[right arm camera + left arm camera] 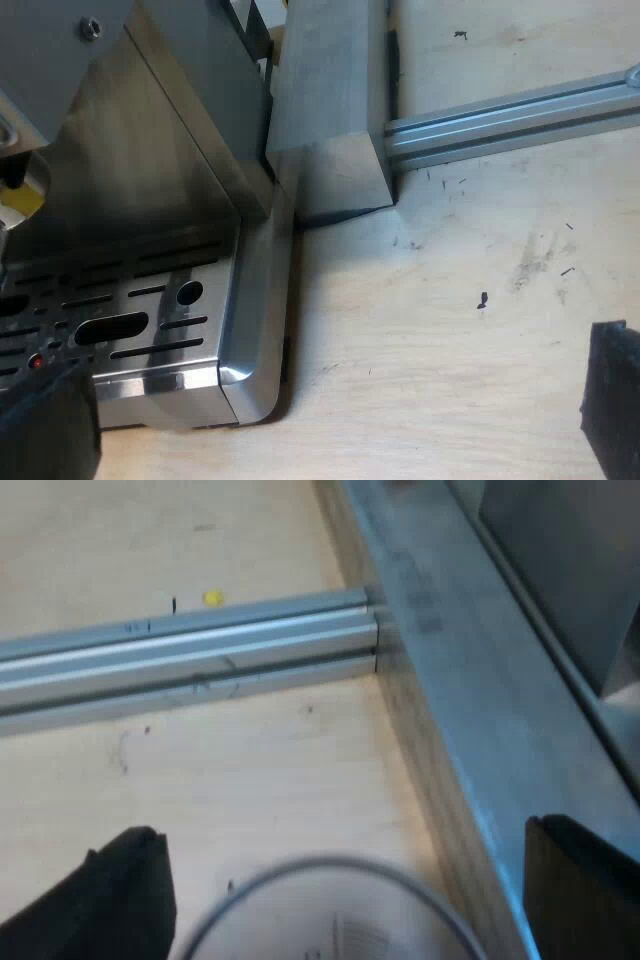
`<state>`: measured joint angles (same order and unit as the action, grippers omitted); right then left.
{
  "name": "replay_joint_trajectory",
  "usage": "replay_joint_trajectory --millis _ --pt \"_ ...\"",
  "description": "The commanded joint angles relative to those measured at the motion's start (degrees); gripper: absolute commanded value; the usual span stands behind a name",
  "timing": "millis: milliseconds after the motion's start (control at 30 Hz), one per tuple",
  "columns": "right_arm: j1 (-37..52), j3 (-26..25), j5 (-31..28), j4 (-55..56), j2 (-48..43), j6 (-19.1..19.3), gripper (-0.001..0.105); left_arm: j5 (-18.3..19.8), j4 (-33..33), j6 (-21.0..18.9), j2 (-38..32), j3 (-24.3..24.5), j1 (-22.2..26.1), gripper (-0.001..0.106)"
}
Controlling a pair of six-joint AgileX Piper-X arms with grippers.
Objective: Pour the beans into the coffee machine
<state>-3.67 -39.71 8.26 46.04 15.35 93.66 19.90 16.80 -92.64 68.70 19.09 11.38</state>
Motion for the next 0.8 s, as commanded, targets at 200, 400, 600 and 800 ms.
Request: replay_joint_trajectory --millis 200,400,600,800 --pt "-0.01 -0.81 0.96 0.03 -0.21 -0.05 0.104 2.71 0.16 -1.64 -1.46 4.25 0.16 0.073" --pt "-0.01 -0.81 0.96 0.03 -0.21 -0.05 0.104 2.71 -4.24 -1.64 -4.50 7.04 0.16 0.073" --pt "-0.01 -0.81 0.96 -0.48 -0.21 -0.05 0.104 2.99 -10.73 -1.33 -10.45 9.35 0.16 0.073" --pt "-0.01 -0.81 0.96 -4.26 -0.21 -0.05 0.104 2.97 -16.80 -1.33 -19.86 11.75 0.16 0.073"
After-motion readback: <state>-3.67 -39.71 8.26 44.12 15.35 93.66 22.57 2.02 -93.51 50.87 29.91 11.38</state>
